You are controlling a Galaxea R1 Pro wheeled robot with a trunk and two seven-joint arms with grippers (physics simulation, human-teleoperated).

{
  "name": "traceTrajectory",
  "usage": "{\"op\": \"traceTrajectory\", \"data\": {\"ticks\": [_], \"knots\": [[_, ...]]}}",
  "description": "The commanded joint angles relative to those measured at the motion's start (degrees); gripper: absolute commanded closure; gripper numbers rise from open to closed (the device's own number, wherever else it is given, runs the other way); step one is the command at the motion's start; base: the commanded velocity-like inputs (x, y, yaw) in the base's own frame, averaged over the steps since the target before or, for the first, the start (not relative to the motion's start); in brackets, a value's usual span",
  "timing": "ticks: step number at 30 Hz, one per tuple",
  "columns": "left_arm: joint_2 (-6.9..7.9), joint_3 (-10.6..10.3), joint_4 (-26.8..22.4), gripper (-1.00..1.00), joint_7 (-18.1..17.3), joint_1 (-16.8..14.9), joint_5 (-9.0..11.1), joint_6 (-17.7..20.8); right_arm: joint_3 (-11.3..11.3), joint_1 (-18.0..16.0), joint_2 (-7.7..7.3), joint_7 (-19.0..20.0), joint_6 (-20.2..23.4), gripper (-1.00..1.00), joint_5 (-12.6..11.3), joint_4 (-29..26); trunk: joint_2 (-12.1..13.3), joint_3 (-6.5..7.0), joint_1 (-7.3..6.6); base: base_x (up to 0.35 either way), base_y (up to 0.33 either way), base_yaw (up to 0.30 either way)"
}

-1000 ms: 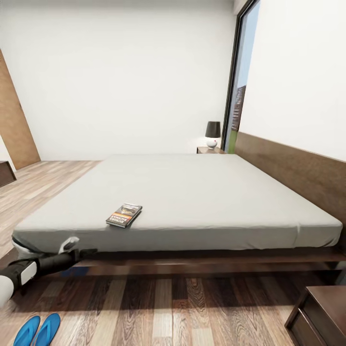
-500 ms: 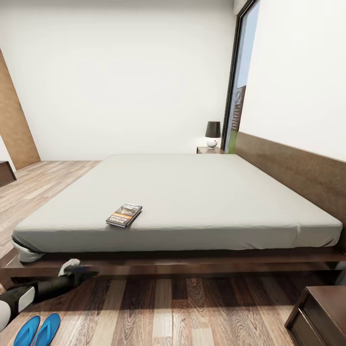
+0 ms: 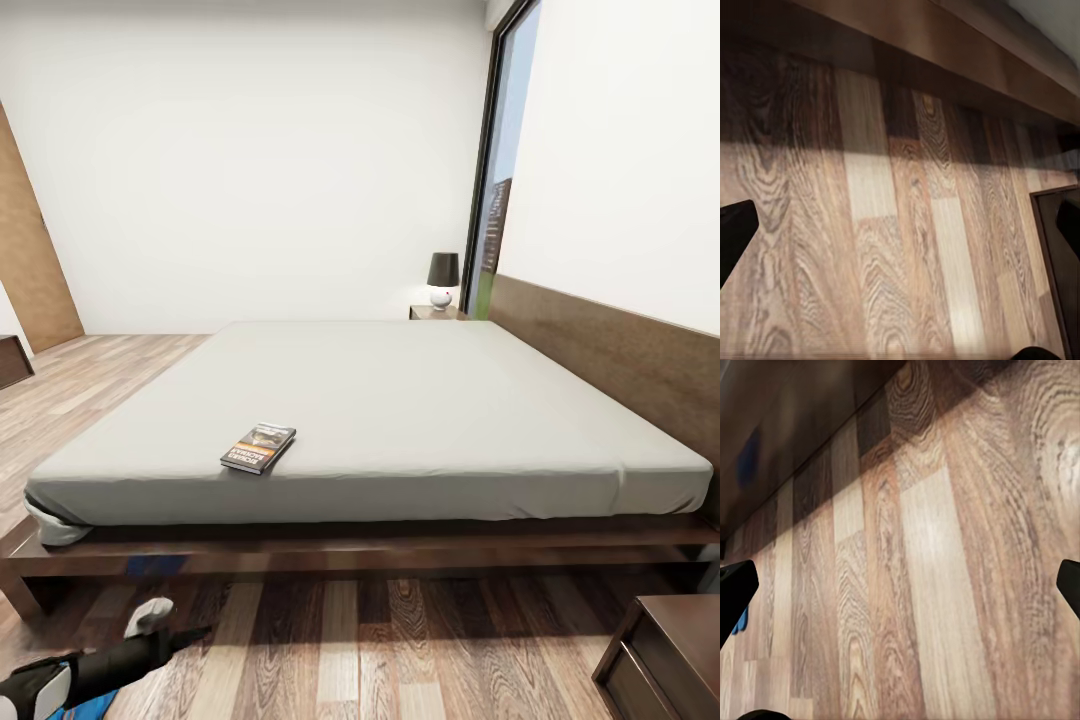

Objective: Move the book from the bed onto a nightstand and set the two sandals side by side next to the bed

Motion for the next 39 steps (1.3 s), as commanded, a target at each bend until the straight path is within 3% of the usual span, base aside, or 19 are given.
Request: {"op": "traceTrajectory", "data": {"ticks": [1, 8, 24, 25, 30, 31, 35, 36, 39], "knots": [[-0.26, 0.6, 0.0, -1.00, -0.2, 0.3, -0.3, 0.5, 0.5, -0.1, 0.03, 0.2, -0.5, -1.00, -0.2, 0.2, 0.0, -0.06, -0.01, 0.000, 0.000, 0.000], [-2.55, 0.6, 0.0, -1.00, -0.1, 2.2, -0.1, 0.0, 0.5, -0.1, 0.02, 0.1, -0.5, -1.00, -0.1, 0.2, 0.0, -0.06, -0.01, 0.000, 0.000, 0.000], [-3.57, 0.8, 0.0, -1.00, 0.3, 2.6, 0.2, 0.3, 0.5, -0.1, 0.04, 0.2, -0.5, -1.00, -0.3, 0.2, 0.0, -0.06, -0.01, 0.000, 0.000, 0.000], [-3.79, 1.0, 0.0, -1.00, 0.3, 2.7, 1.9, 0.5, 0.5, -0.1, 0.04, 0.2, -0.5, -1.00, -0.3, 0.2, 0.0, -0.06, -0.01, 0.000, 0.000, 0.000], [-4.33, 1.1, 0.0, -1.00, 0.2, 3.6, 6.0, 0.7, 0.5, -0.1, 0.06, 0.2, -0.3, -1.00, -0.2, 0.2, 0.0, -0.06, -0.01, 0.000, 0.000, 0.000], [-4.46, 1.1, 0.0, -1.00, 0.0, 4.5, 7.9, 0.7, 0.4, -0.1, 0.10, 0.2, -0.3, -1.00, -0.4, 0.1, 0.0, -0.06, -0.01, 0.000, 0.000, 0.000], [-4.49, 1.1, 0.0, -1.00, -0.2, 6.0, 12.5, 0.8, 0.1, -0.1, 0.26, 0.1, -0.3, -1.00, -0.6, 0.2, 0.0, -0.06, -0.01, 0.000, 0.000, 0.000], [-4.49, 1.2, 0.0, -1.00, -0.2, 7.0, 14.8, 0.7, 0.0, -0.1, 0.33, 0.1, -0.4, -1.00, -0.7, 0.2, 0.0, -0.06, -0.01, 0.000, 0.000, 0.000], [-4.51, 1.2, 0.0, -1.00, -0.3, 8.7, 18.3, 0.5, -0.1, -0.1, 0.40, 0.1, -0.4, -1.00, -0.7, 0.2, 0.0, -0.06, -0.01, 0.000, 0.000, 0.000]]}}
